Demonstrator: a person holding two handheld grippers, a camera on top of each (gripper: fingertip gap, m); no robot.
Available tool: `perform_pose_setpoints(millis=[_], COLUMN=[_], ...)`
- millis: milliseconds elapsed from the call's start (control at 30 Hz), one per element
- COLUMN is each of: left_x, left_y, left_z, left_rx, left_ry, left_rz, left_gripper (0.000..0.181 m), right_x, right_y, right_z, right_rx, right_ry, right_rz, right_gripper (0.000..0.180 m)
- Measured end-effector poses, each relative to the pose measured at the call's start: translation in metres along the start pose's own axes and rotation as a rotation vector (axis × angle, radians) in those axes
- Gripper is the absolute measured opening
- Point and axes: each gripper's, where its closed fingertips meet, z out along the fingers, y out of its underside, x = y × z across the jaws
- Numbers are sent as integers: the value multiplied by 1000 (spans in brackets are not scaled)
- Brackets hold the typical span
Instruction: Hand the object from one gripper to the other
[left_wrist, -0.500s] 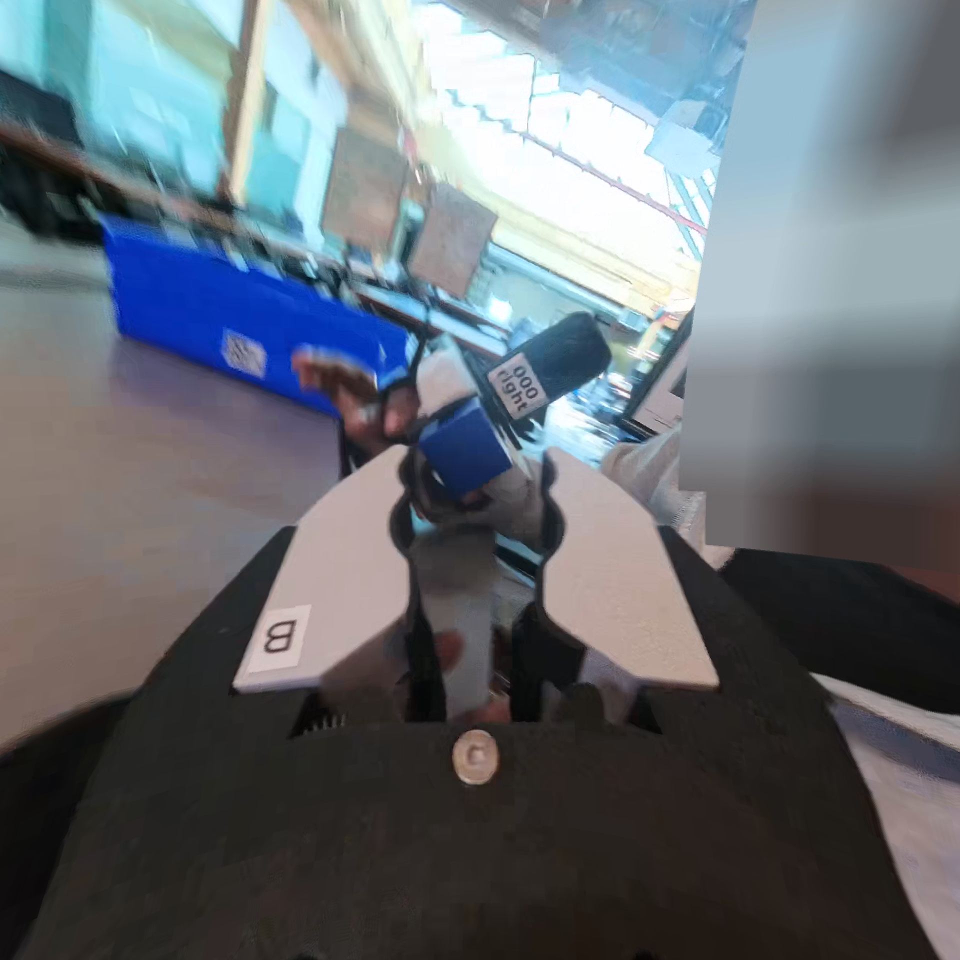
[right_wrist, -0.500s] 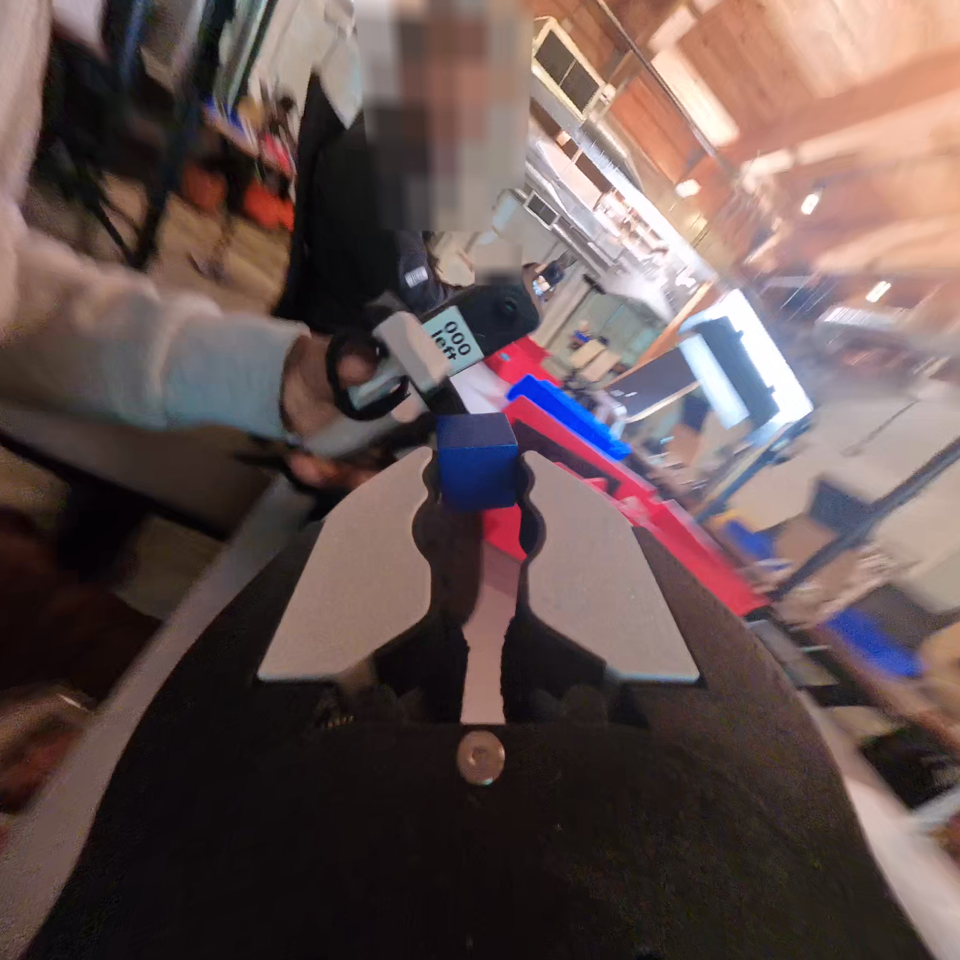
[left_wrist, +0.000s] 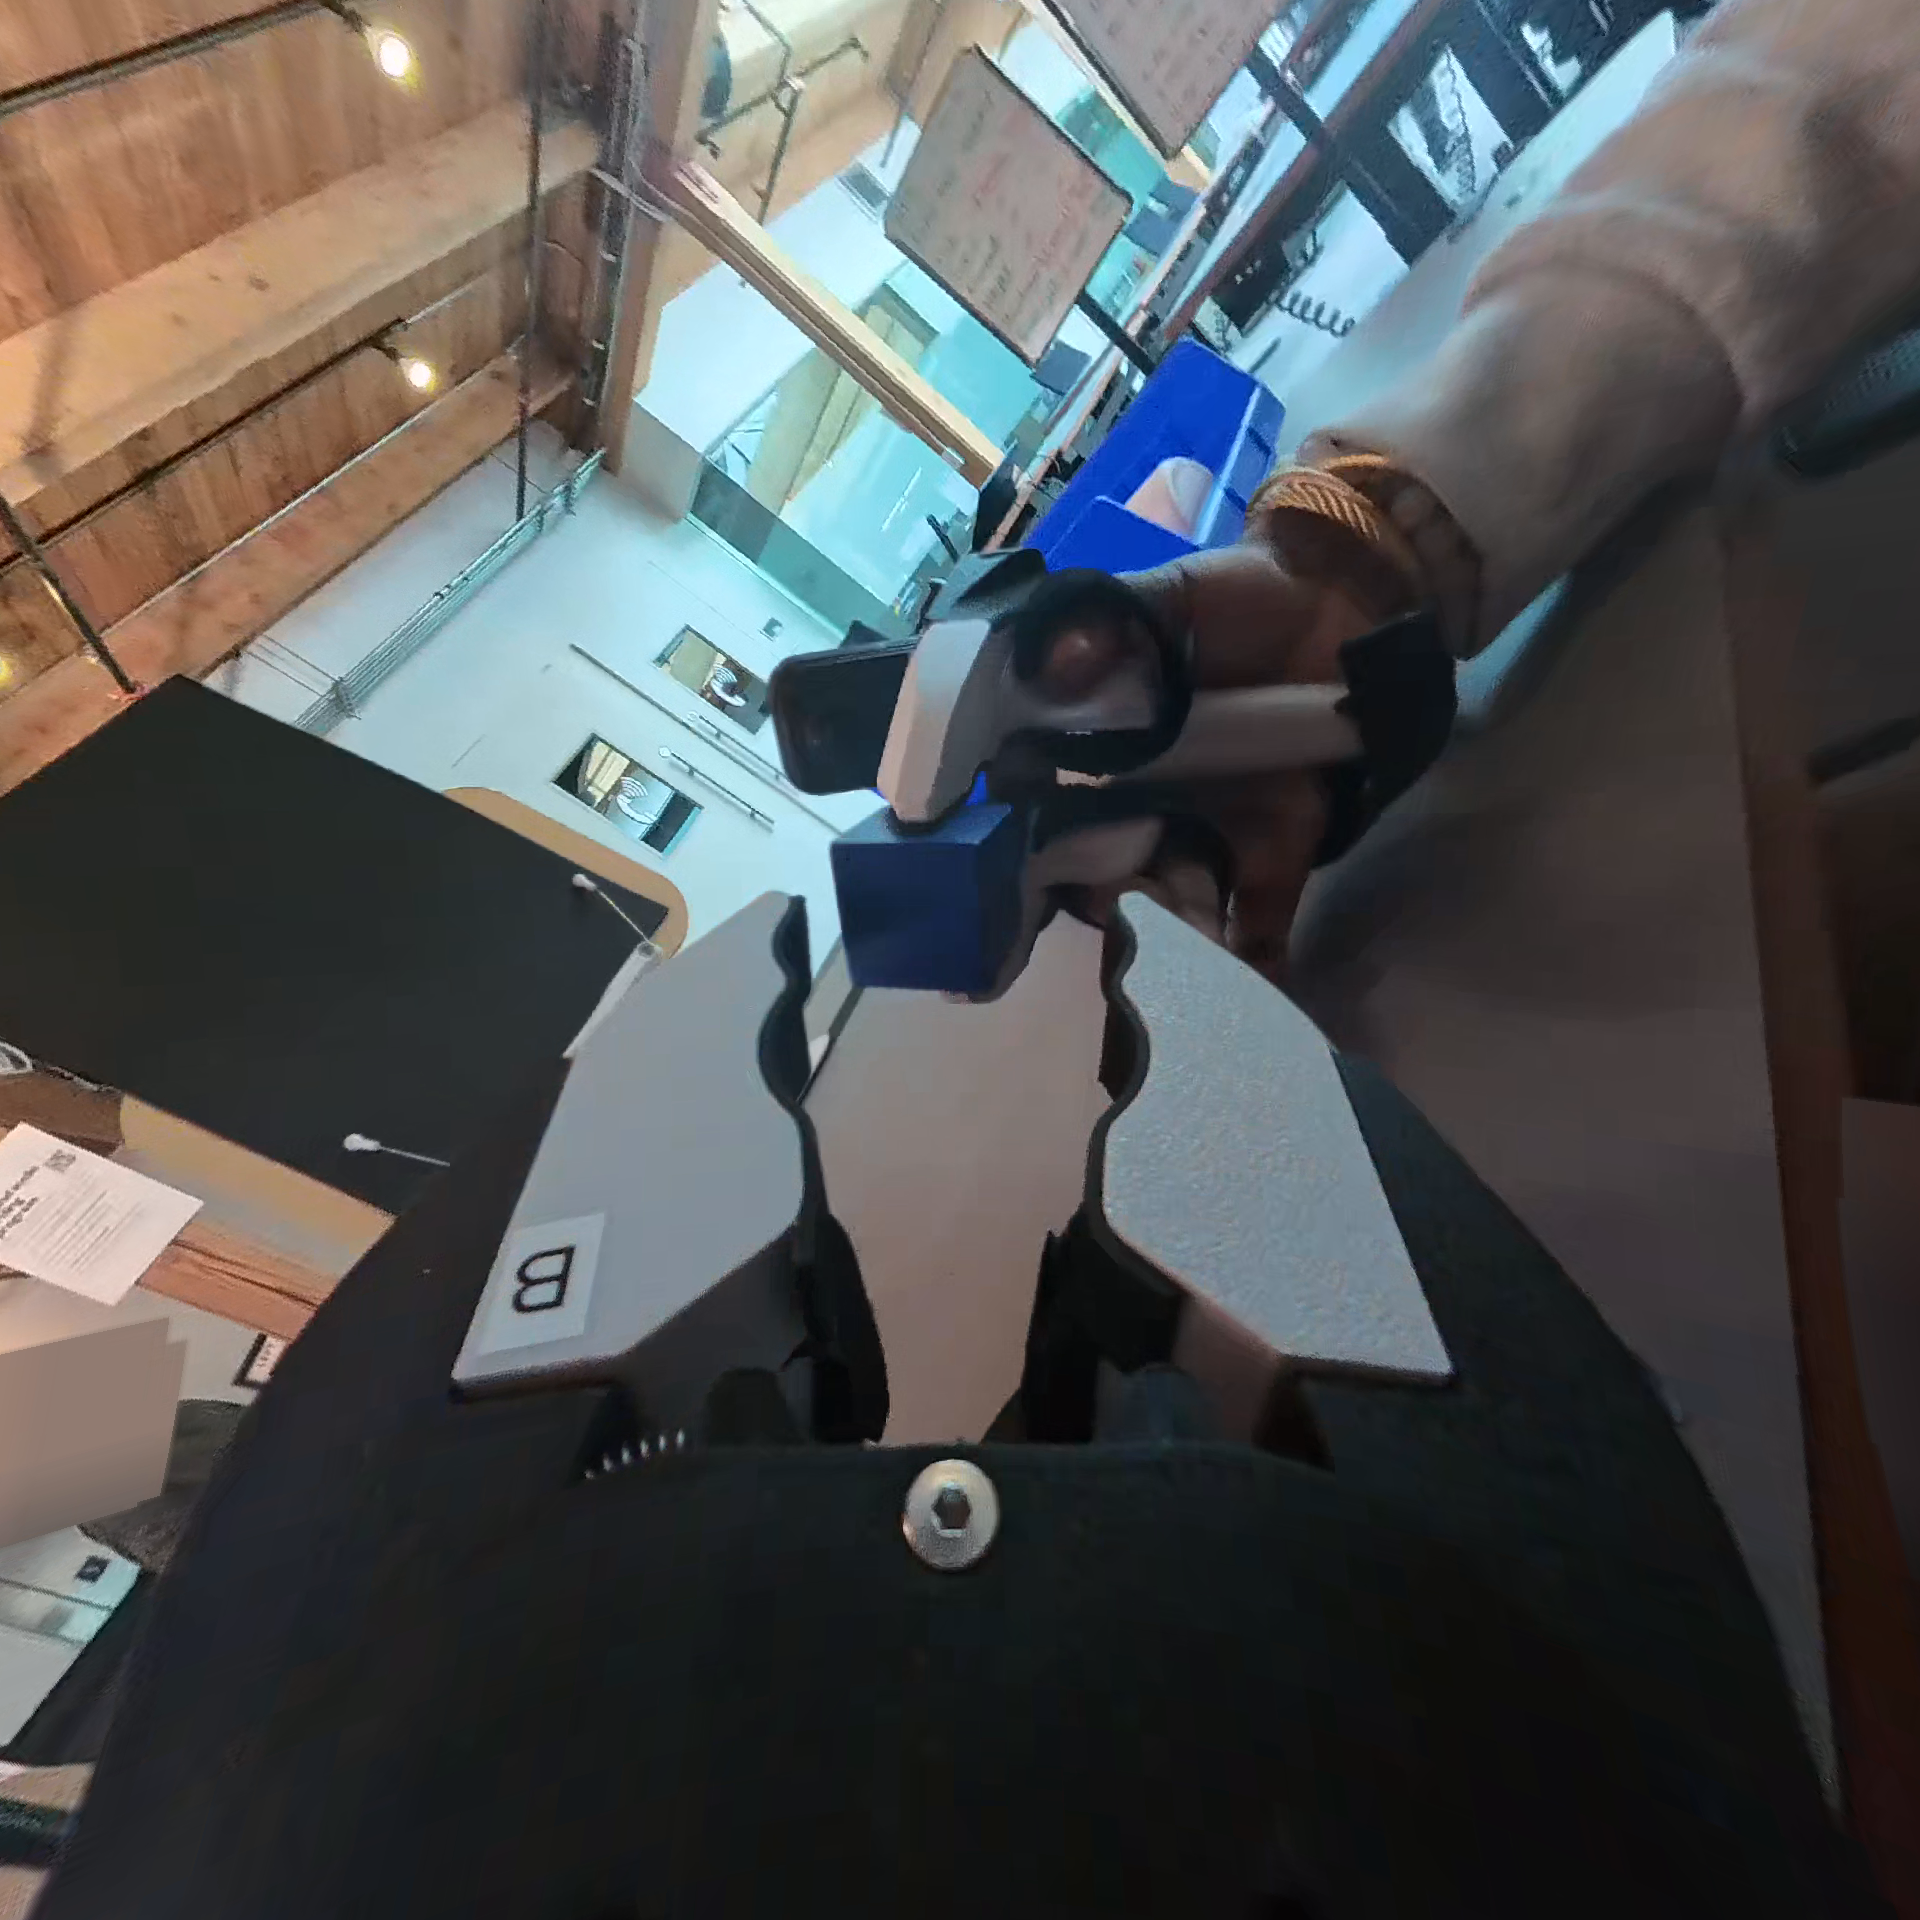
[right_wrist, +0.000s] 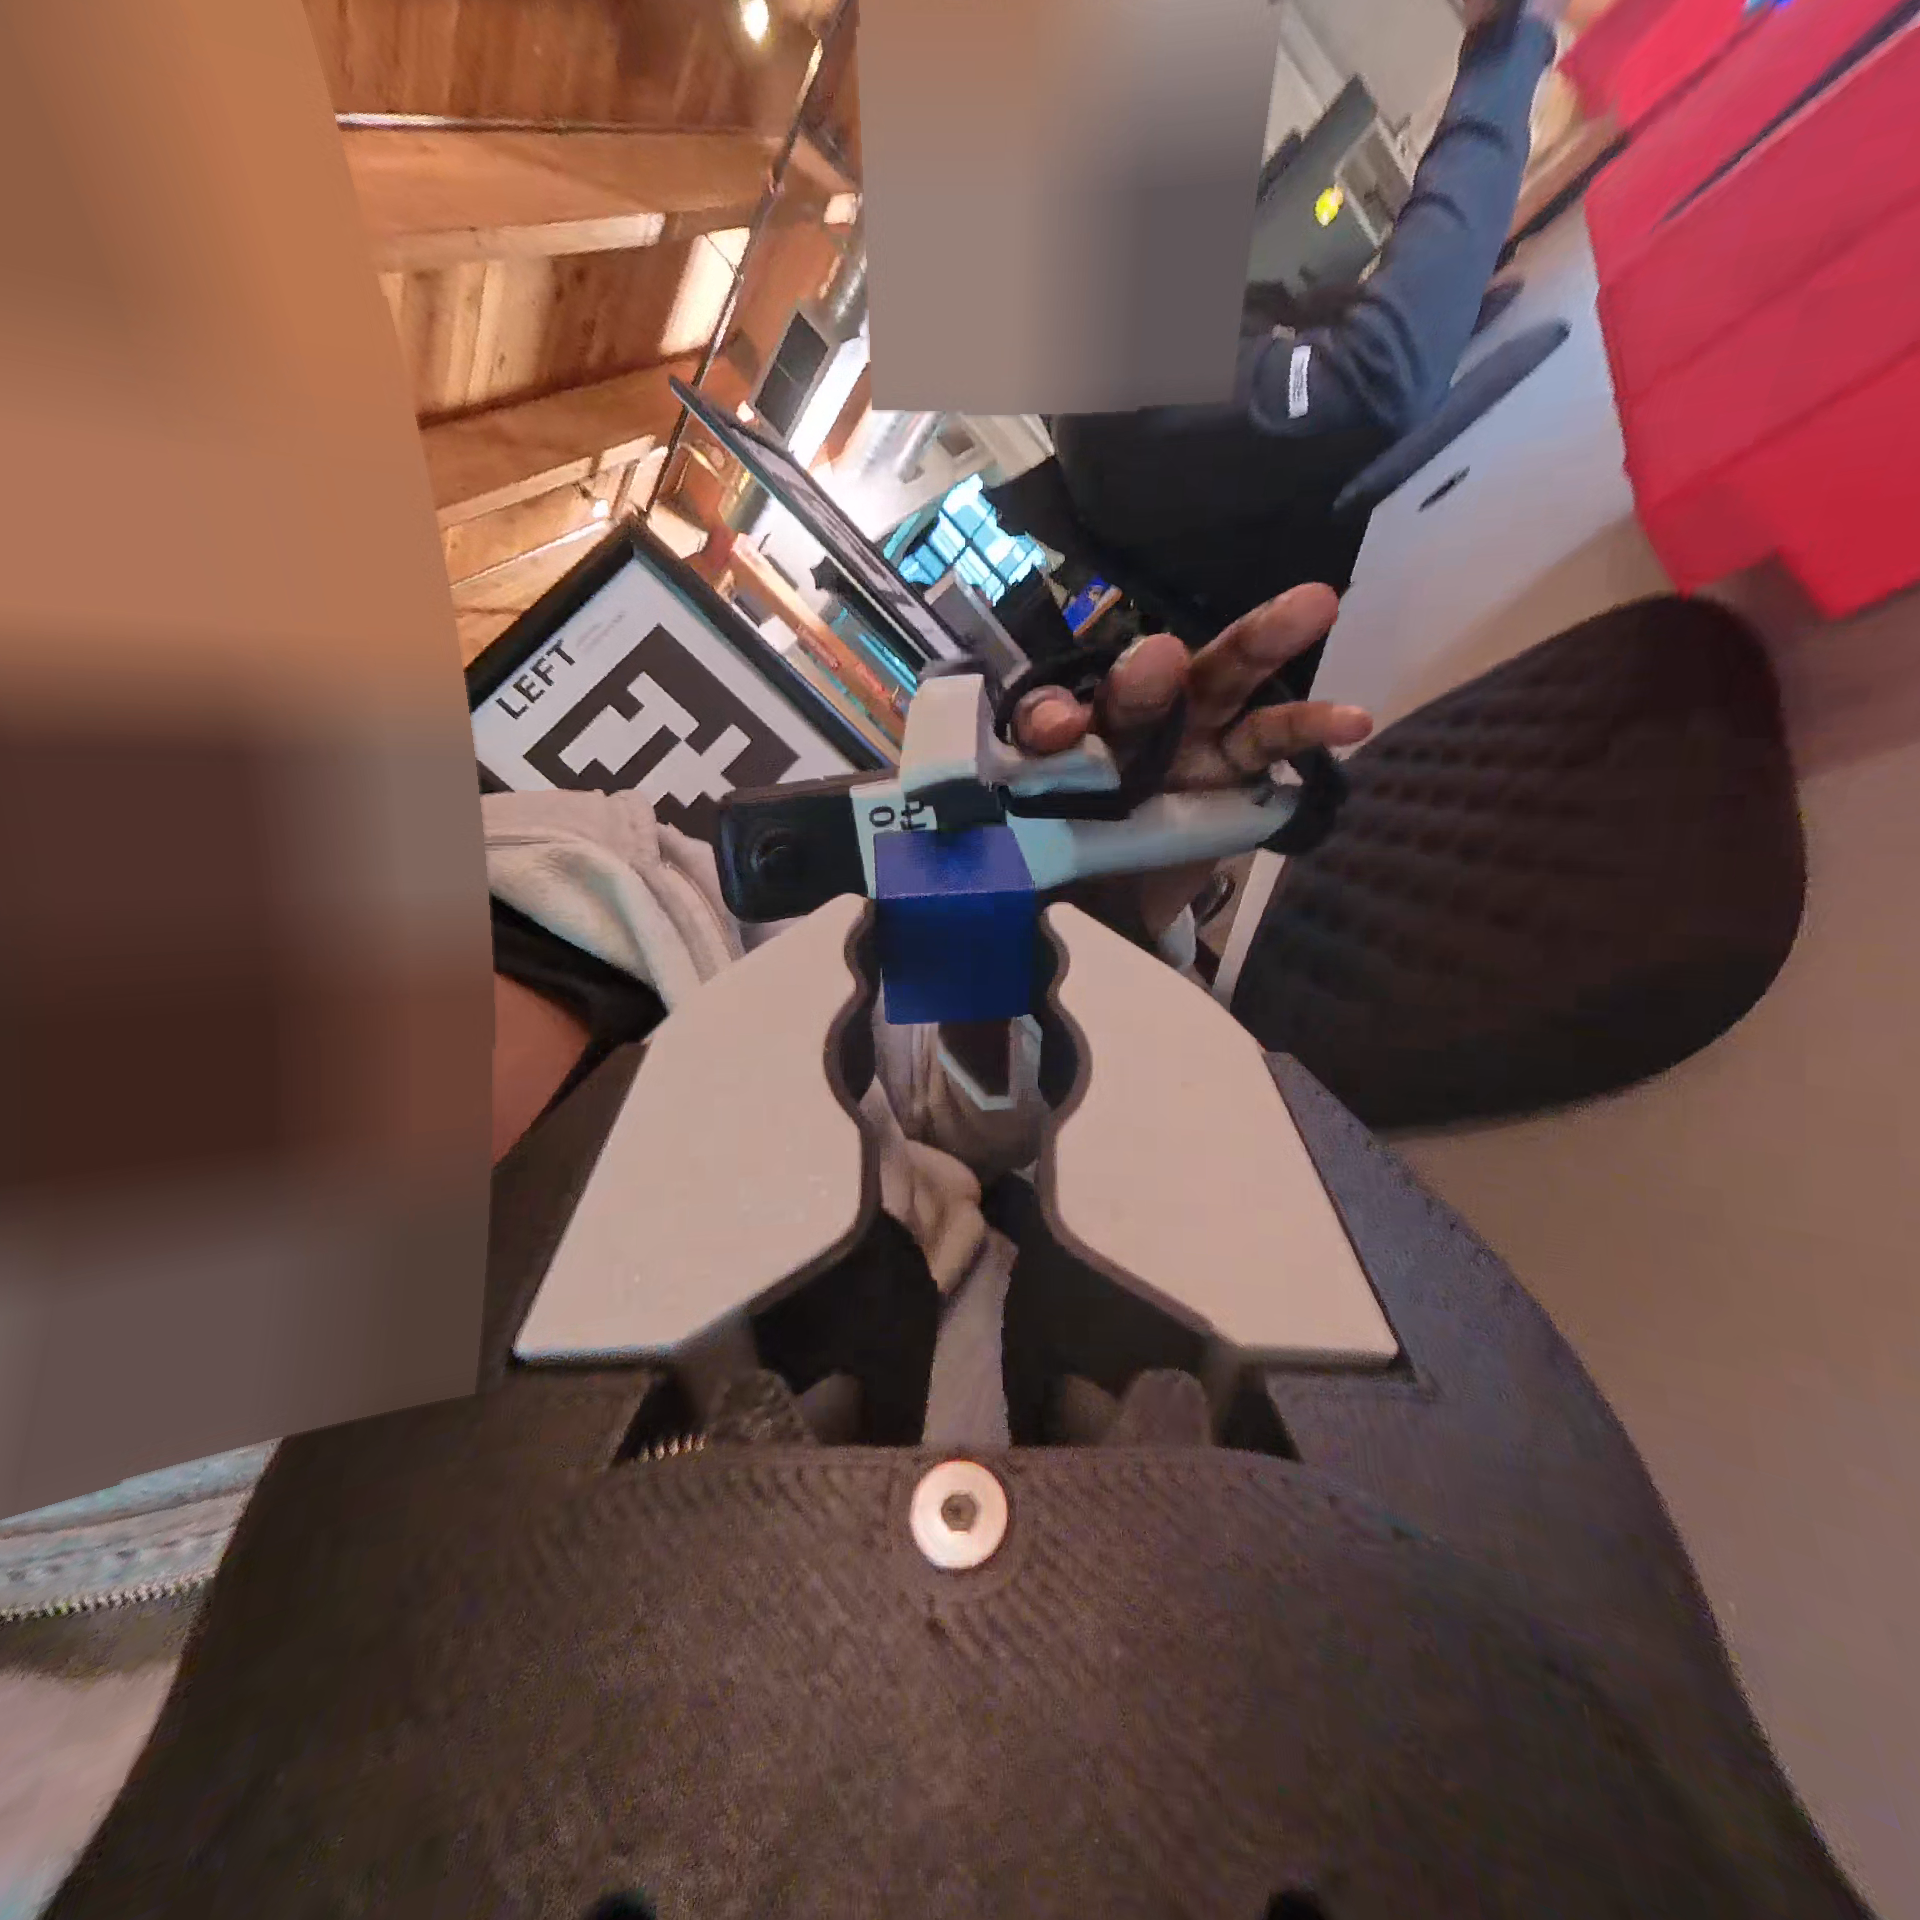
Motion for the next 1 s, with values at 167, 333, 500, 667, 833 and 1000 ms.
perform_pose_setpoints(millis=[167, 333, 500, 667, 833, 1000], left_x=[-1, -28, -21, -3, 17, 3], left_y=[-4, -2, -11, -17, -24, -30], left_z=[0, -9, -19, -13, -8, -11], left_rx=[28, 105, 166, 151, 110, 214], left_ry=[11, 14, 293, 447, 570, 479], left_rz=[-116, -695, -1281, -1448, -1441, -1255], left_gripper=[29, 28, 28, 28, 28, 50], right_x=[3, -18, -24, -8, 1, -5], right_y=[7, -27, -20, 2, 12, 3], right_z=[4, -1, -1, 11, 15, 11], right_rx=[-37, 207, 139, -65, -189, -111], right_ry=[19, 89, 425, 540, 571, 552], right_rz=[-13, -472, -1462, -1775, -1904, -1738], right_gripper=[28, 90, 87, 69, 30, 29])
